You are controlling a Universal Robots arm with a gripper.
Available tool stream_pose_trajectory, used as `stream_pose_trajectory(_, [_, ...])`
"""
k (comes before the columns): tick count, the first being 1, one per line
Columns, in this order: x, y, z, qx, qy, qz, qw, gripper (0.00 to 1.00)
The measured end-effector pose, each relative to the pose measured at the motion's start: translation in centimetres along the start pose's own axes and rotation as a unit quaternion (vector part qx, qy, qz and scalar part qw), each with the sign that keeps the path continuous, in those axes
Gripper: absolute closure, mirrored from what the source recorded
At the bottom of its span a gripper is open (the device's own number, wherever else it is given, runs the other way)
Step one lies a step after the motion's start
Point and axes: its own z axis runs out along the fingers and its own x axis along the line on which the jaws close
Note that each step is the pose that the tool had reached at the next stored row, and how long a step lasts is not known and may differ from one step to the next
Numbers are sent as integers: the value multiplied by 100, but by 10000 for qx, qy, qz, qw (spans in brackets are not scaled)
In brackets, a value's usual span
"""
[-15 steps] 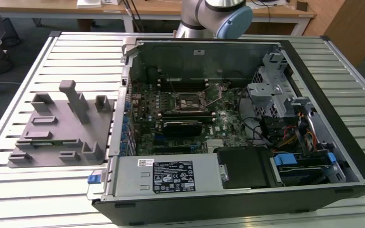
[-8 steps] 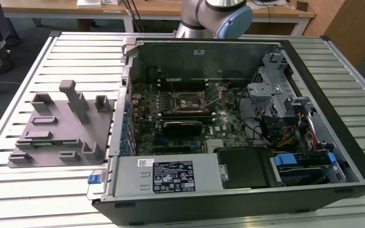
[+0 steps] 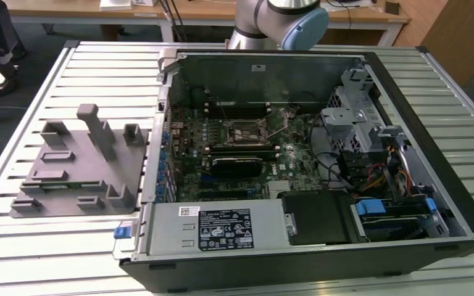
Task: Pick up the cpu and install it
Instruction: 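Pick up the cpu and move it towards the insertion slot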
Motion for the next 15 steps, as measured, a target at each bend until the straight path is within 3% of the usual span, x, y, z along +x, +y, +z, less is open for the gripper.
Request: stream_pose_trajectory(15, [-125,-4,2,0,0,0,10000,47])
